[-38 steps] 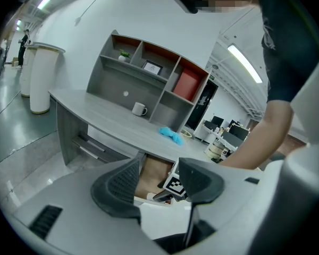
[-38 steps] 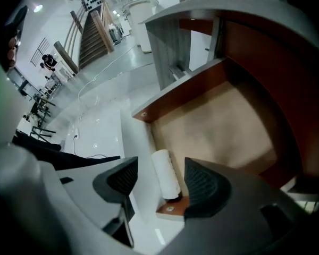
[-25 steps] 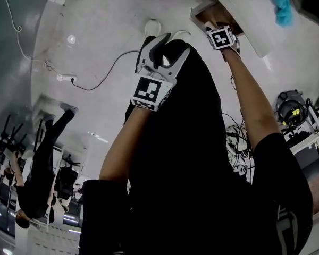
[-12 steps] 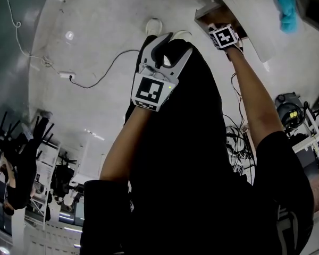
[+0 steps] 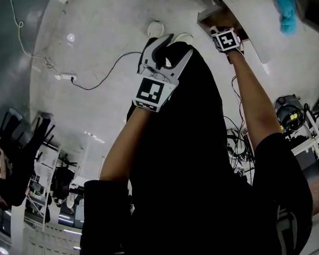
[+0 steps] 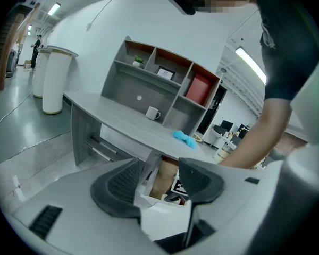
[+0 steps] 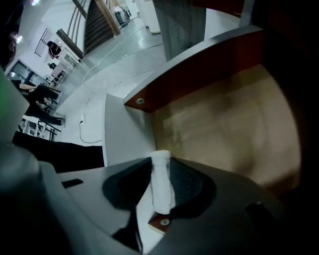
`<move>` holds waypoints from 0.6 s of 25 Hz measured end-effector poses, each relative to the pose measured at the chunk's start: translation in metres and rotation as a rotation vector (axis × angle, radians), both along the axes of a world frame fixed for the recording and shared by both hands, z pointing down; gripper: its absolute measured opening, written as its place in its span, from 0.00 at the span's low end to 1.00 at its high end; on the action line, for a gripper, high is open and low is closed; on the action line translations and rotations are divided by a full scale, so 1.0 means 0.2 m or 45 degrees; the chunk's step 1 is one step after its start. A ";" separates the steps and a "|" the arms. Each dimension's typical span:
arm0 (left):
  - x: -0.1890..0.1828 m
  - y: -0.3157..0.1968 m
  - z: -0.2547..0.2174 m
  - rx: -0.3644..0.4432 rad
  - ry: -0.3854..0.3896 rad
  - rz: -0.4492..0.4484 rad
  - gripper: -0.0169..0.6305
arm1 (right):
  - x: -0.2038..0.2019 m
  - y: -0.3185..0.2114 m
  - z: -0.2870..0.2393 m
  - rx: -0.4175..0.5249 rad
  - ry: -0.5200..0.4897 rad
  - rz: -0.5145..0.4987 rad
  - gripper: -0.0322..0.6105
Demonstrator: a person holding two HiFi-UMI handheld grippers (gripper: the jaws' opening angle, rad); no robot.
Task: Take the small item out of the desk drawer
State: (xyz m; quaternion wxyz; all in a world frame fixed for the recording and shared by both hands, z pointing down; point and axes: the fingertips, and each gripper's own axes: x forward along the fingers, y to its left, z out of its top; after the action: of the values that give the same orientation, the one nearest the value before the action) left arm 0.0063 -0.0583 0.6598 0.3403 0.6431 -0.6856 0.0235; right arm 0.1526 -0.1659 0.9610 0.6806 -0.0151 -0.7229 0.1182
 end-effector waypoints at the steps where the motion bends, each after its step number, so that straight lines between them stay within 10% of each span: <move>1: 0.00 0.00 -0.01 0.002 -0.002 0.002 0.38 | 0.00 -0.01 -0.01 0.002 -0.002 0.017 0.22; 15: 0.04 0.03 -0.19 0.056 -0.016 0.122 0.38 | -0.01 -0.05 -0.30 0.040 -0.175 0.366 0.21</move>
State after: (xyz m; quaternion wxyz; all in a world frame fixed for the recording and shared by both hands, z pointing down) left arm 0.0136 -0.0523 0.6221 0.3203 0.6822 -0.6566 0.0287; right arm 0.1499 -0.1751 0.9006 0.6056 0.0911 -0.7644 0.2015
